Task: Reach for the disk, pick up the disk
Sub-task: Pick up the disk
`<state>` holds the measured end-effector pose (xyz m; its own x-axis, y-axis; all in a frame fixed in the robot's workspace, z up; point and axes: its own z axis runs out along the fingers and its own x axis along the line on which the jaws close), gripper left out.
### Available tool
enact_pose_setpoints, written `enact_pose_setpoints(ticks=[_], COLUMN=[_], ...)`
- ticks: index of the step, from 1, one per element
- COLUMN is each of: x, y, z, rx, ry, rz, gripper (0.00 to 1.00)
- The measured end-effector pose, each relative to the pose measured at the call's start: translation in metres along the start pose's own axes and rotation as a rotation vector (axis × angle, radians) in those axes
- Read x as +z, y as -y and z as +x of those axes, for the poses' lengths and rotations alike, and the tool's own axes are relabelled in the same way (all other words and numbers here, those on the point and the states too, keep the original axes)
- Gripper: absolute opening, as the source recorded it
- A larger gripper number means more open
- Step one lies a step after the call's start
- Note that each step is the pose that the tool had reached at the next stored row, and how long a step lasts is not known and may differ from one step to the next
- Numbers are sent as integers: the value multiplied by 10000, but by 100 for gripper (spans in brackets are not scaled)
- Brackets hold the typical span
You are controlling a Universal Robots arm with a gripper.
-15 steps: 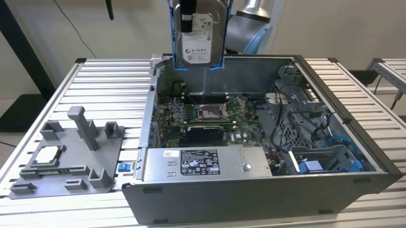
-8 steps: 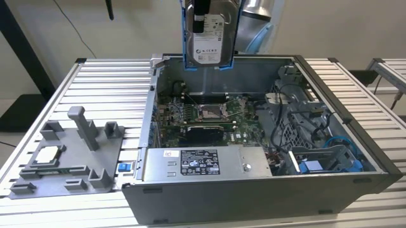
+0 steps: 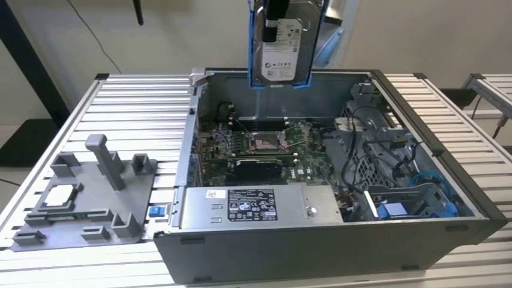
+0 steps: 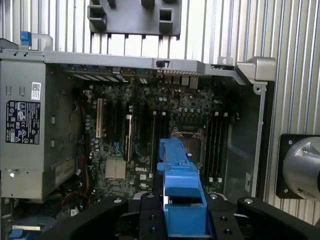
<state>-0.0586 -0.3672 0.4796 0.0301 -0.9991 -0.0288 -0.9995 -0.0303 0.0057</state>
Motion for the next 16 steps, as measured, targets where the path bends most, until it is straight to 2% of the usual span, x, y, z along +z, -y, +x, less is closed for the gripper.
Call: enact_pose_setpoints(ticks=[16], x=[1], y=[556], z=[20], rx=[-4], ry=[-1], rz=[-1], gripper=[0])
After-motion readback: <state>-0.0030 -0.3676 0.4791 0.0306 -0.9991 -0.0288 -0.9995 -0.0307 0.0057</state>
